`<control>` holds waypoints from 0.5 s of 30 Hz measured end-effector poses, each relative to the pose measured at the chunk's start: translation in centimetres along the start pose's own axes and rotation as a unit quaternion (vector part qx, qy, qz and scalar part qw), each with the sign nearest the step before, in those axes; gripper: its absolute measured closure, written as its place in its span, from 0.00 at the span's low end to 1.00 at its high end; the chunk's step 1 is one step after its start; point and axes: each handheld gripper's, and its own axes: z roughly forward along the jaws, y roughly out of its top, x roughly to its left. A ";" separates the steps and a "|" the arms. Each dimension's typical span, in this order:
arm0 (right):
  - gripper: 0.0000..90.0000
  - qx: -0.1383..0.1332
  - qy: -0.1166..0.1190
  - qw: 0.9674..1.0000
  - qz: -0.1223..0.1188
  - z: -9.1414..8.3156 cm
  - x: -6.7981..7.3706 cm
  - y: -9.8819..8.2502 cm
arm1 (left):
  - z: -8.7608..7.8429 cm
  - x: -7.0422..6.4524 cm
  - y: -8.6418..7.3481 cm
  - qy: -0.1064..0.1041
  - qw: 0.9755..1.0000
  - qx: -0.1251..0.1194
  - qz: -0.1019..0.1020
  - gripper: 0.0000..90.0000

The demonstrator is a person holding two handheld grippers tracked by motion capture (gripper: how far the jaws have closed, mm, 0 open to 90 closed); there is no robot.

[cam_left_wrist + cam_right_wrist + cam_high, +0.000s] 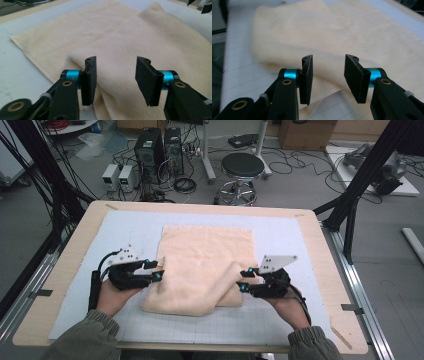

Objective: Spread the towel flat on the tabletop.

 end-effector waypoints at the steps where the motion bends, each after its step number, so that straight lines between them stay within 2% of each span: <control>1: 0.65 0.003 0.012 1.000 -0.002 0.2 0.6 -0.5 | -0.2 -0.3 -0.8 -0.005 1.000 0.007 0.006 0.56; 2: 0.64 0.011 0.019 1.000 -0.010 0.6 1.1 -0.9 | -0.3 -0.5 -1.5 -0.015 1.000 0.021 0.011 0.55; 4: 0.63 0.029 0.029 0.999 -0.020 1.4 1.9 -1.9 | -0.5 -0.9 -2.8 -0.037 0.999 0.035 0.014 0.51; 6: 0.63 0.042 0.037 0.998 -0.019 2.6 2.2 -2.6 | -0.5 -1.1 -3.6 -0.054 0.997 0.049 0.020 0.51; 8: 0.63 0.063 0.039 0.997 -0.018 3.6 2.3 -3.0 | -0.1 -1.5 -4.1 -0.062 0.995 0.072 0.032 0.51; 9: 0.65 0.077 0.036 0.996 -0.026 4.4 2.3 -3.2 | 0.2 -1.7 -4.3 -0.065 0.994 0.083 0.038 0.53; 10: 0.70 0.086 0.032 0.995 -0.033 4.9 2.4 -3.2 | 0.5 -1.8 -4.3 -0.065 0.993 0.088 0.041 0.55; 12: 0.78 0.087 0.025 0.995 -0.040 5.3 2.5 -3.2 | 1.0 -2.3 -4.3 -0.050 0.992 0.096 0.062 0.63; 15: 0.90 0.086 0.027 0.995 -0.030 5.3 2.1 -2.9 | 1.6 -2.5 -3.7 -0.045 0.992 0.107 0.056 0.85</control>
